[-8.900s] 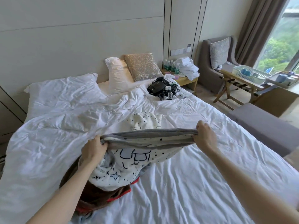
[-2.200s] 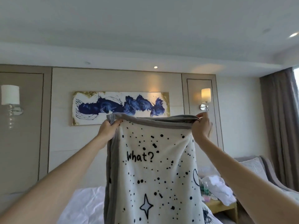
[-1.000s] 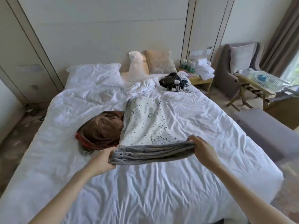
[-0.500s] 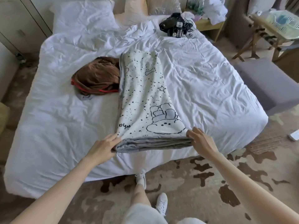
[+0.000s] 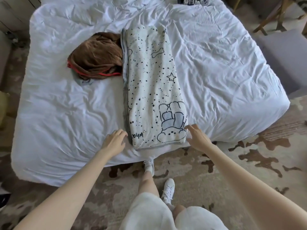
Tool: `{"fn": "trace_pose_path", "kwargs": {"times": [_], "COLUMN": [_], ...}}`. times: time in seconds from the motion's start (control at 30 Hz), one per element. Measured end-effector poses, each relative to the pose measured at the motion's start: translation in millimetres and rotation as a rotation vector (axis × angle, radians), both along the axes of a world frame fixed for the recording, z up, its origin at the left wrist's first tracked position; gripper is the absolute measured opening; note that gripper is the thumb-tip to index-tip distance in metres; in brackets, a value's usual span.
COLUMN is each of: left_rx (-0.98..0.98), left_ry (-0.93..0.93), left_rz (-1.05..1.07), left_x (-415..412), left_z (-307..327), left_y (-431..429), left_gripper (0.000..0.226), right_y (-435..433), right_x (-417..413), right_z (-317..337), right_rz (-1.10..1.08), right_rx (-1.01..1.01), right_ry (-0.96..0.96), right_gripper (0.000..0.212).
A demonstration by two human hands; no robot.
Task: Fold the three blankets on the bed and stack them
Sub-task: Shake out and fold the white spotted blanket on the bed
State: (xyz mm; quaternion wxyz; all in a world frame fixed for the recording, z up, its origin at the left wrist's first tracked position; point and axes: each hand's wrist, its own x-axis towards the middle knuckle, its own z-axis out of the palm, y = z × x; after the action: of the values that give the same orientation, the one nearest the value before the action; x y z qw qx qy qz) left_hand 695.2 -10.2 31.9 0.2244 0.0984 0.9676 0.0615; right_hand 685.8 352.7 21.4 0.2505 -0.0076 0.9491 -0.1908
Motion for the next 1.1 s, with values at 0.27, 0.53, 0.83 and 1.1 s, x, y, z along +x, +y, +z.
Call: {"fn": "trace_pose_path", "kwargs": {"times": [0.27,0.53,0.83,1.1], "left_rx": [0.225,0.568,0.591,0.613], "left_ry": [0.21,0.176,0.061,-0.007], "left_rz": [0.163,0.463,0.586,0.726], "left_x": [-148,-333,-541,-688], "left_z": [55,44,-5,-79], "left_y": [11,1,-15,-20], "left_gripper": [0.018,0.013,0.012,0.027], "right_y": [-38,-76,-111,-111], "right_x": [-140,-330,-532,-691], "right_z": [49,62,16,-67], "right_rz": [-0.078,-0.132,-0.197,-0.172], "right_rx": [-0.158,-0.246,-0.301,-0.254], "right_ry": [0.196,0.279,0.255,0.243], "right_gripper": [0.034,0.036,0.034,0.034]}}
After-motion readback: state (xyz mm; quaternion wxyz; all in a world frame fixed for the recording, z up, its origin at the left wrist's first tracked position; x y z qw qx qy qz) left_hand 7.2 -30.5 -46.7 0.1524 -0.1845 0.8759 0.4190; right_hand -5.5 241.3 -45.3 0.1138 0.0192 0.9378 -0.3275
